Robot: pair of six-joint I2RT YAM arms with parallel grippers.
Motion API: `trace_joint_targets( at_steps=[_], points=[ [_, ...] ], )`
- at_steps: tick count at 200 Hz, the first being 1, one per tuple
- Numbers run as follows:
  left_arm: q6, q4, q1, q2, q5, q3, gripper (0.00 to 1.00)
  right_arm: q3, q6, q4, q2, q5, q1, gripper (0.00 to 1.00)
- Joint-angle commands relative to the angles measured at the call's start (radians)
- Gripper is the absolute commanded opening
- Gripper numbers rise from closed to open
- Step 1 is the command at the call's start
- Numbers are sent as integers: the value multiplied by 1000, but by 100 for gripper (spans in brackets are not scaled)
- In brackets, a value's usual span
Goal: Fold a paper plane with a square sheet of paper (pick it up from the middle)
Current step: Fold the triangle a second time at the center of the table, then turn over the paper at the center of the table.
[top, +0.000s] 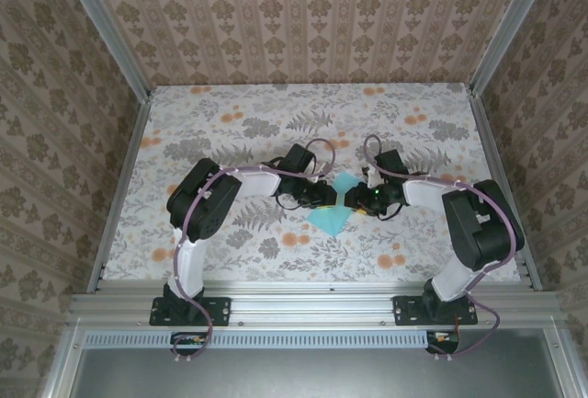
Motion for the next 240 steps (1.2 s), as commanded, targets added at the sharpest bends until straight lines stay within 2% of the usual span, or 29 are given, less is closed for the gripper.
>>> trace_joint_targets(
  at_steps=[1,56,107,185,240],
  points=[
    [39,-57,14,9,-60,-35,25,18,-12,-1,28,-74,-3,38],
    [39,-55,14,7,-59,-37,25,-16,44,81,12,-197,-2,36],
    [27,-47,13,-9,-54,-30,26,-39,74,122,45,-228,0,33],
    [-4,-17,20,-116,-46,-36,42,-45,105,200,97,-274,8,21],
    [29,-76,42,-190,-74,-54,49,-29,143,265,132,-291,39,20]
  ],
)
